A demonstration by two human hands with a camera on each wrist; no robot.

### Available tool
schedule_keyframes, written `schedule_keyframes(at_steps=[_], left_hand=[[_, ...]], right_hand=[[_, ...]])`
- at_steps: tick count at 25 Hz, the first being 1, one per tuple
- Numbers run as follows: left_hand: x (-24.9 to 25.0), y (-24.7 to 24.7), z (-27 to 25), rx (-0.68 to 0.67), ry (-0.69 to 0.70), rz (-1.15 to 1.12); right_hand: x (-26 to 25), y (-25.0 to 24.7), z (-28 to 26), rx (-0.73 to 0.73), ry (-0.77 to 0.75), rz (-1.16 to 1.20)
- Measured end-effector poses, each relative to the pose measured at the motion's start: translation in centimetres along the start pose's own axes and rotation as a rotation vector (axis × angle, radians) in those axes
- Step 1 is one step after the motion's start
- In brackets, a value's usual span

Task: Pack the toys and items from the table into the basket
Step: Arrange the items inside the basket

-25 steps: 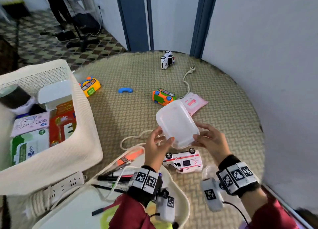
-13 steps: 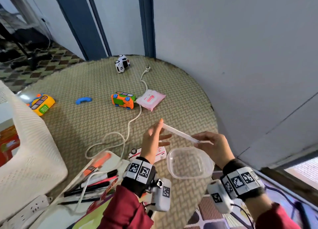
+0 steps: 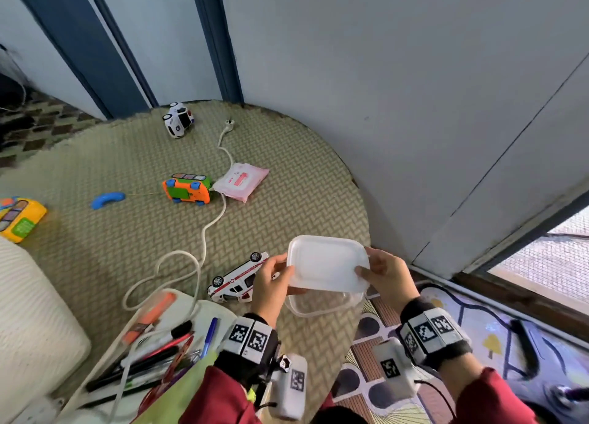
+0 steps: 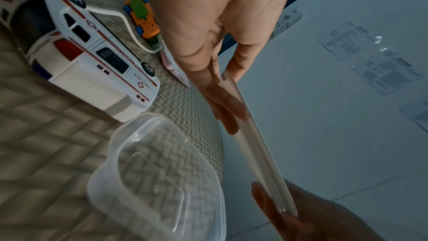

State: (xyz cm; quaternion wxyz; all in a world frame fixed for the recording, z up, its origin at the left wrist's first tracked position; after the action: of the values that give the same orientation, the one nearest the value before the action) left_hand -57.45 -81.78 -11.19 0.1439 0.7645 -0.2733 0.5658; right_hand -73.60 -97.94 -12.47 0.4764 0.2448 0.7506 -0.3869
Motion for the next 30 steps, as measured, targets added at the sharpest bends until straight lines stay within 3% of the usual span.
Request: schedule_keyframes(at_steps=[3, 6, 8, 11, 16, 21, 30], left_hand=[[-2.0, -0.3, -0.7, 0.071, 0.189, 0.395], [-3.5, -0.8, -1.0, 0.079, 0.204, 0.489], [-4.0, -0.9, -1.3, 0.021, 0.121, 0.494], [-4.2, -0.9, -1.8, -0.033, 0.033, 0.371], [-5.0, -1.3, -0.9, -0.158, 0.051, 0.282], [-5.1, -1.1, 0.1, -0.258, 0.067, 0.411], [-5.0, -1.1, 1.3, -0.374, 0.060, 0.507]], right_hand=[[1.5, 0.5, -0.3, -0.009, 0.011, -0.063], [2.4, 1.4, -0.3, -0.017, 0.010, -0.172], [2.9, 2.0, -0.4, -0.039, 0.040, -0.245], [2.6, 2.3, -0.8, -0.113, 0.062, -0.138], [2.2, 2.1, -0.3, -0.096, 0.020, -0.259], [1.1, 1.7, 0.1, -0.327, -0.028, -0.460], [-0.5, 2.1, 1.0, -0.462, 0.045, -0.753]])
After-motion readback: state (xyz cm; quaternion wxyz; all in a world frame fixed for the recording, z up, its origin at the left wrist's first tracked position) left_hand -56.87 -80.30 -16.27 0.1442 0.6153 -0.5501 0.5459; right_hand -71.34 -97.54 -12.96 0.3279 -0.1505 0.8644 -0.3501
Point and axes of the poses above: each hand's wrist, its own z-axis towards the middle knuckle, its own y-axis out of the palm, x = y × z, the point moved 2 cm from there along z, towards the middle knuckle, and after that the axes turned 1 degree about z, right-handed, at the moved point
